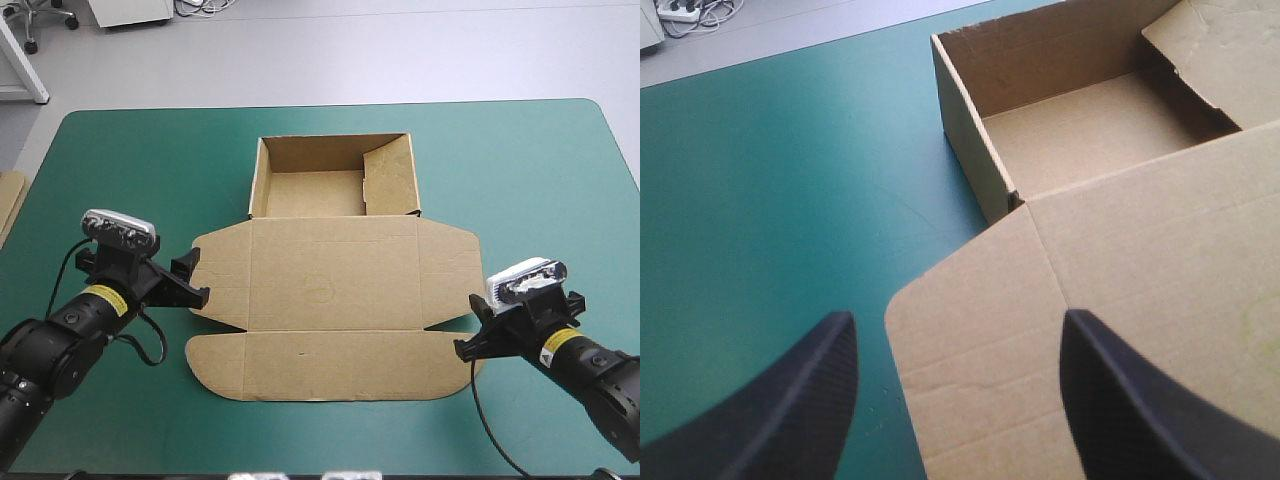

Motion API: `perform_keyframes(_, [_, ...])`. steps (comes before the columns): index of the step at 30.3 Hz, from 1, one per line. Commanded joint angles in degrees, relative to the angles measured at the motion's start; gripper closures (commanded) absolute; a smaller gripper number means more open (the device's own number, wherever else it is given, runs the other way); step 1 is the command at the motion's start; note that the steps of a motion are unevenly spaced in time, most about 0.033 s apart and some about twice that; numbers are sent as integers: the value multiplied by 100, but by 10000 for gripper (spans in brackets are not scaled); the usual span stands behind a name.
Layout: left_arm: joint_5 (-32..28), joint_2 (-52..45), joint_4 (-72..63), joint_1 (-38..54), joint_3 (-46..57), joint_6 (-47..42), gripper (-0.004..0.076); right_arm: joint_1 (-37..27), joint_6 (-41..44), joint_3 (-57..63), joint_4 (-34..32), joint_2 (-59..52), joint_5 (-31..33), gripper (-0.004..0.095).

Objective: Fold the box

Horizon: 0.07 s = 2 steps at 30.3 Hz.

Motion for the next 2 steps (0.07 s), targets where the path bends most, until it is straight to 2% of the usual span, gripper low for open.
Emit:
perform_keyframes(1, [-579,-434,35,-25,304,-40,302,-1,6,125,-94,-317,-199,658])
perform_keyframes(2, [-610,-663,25,-25,568,-63,302,-1,6,298,-94,-479,-123,658])
